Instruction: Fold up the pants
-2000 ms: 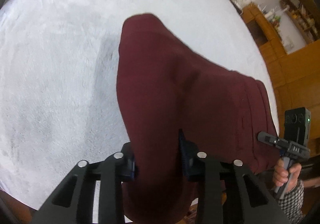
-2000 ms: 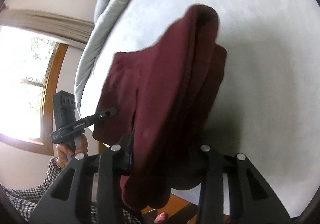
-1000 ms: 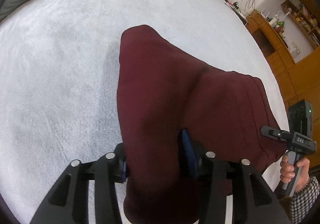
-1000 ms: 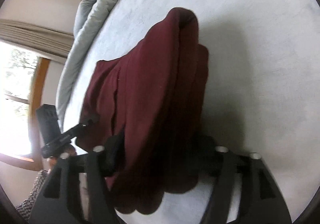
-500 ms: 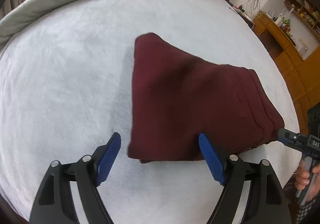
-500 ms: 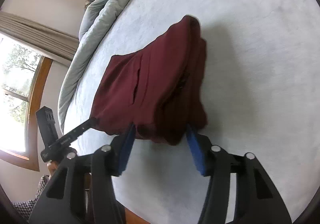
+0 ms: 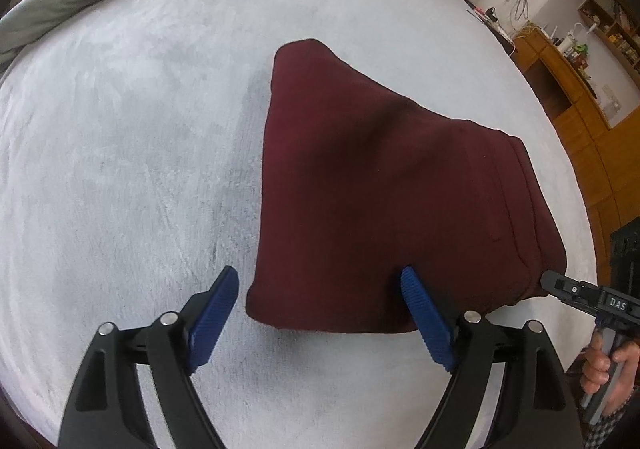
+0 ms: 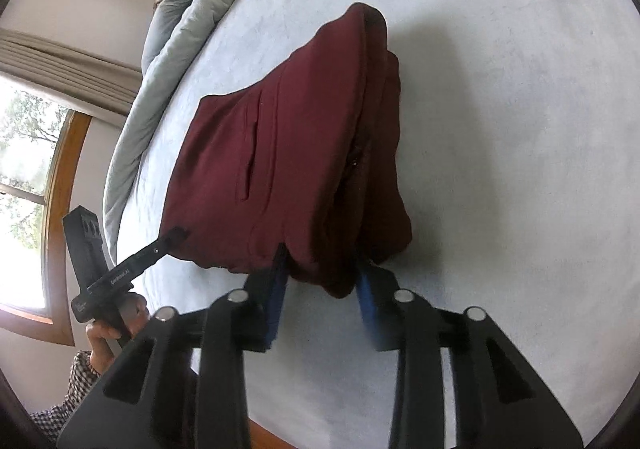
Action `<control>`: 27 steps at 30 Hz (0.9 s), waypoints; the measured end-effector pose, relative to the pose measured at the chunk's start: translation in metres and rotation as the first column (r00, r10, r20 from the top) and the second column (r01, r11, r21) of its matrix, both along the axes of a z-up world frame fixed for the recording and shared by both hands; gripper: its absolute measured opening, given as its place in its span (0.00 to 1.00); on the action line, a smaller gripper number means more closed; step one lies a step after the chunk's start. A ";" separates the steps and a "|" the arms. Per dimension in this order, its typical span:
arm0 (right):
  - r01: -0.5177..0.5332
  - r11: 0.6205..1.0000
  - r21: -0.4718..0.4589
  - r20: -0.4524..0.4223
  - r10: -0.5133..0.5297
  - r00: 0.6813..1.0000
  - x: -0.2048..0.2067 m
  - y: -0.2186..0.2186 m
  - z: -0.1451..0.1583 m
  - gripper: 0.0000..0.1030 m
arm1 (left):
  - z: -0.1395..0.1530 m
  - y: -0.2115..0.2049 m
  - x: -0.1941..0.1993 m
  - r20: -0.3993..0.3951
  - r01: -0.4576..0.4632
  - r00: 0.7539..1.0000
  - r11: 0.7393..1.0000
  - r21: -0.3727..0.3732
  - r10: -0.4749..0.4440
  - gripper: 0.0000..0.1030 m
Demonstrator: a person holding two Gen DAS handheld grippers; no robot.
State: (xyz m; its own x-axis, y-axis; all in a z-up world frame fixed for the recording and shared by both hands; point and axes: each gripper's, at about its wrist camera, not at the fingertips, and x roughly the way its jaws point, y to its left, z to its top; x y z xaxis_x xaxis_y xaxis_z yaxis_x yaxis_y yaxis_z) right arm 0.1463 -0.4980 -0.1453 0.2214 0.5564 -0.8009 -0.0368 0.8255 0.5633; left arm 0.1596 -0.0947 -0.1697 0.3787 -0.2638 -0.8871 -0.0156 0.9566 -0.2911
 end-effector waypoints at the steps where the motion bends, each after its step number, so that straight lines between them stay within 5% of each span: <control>1: 0.004 1.000 0.011 0.012 -0.004 1.000 -0.001 0.001 0.004 0.36 | 0.003 -0.001 -0.001 0.000 -0.001 1.000 1.000 0.012 0.001 0.81; 6: 0.025 0.999 -0.037 0.072 -0.022 0.997 -0.012 0.009 0.033 0.64 | 0.031 -0.008 -0.017 0.042 -0.007 0.999 0.996 0.087 0.003 0.93; 14: 0.059 0.965 -0.254 0.172 -0.015 0.985 -0.036 0.036 0.080 0.85 | 0.080 -0.028 -0.049 0.141 0.014 0.989 0.989 0.150 -0.035 0.96; 27: 0.174 0.869 -0.463 0.229 -0.073 0.971 -0.061 0.065 0.109 0.94 | 0.129 -0.031 -0.081 0.221 -0.006 0.975 0.983 0.182 -0.035 0.96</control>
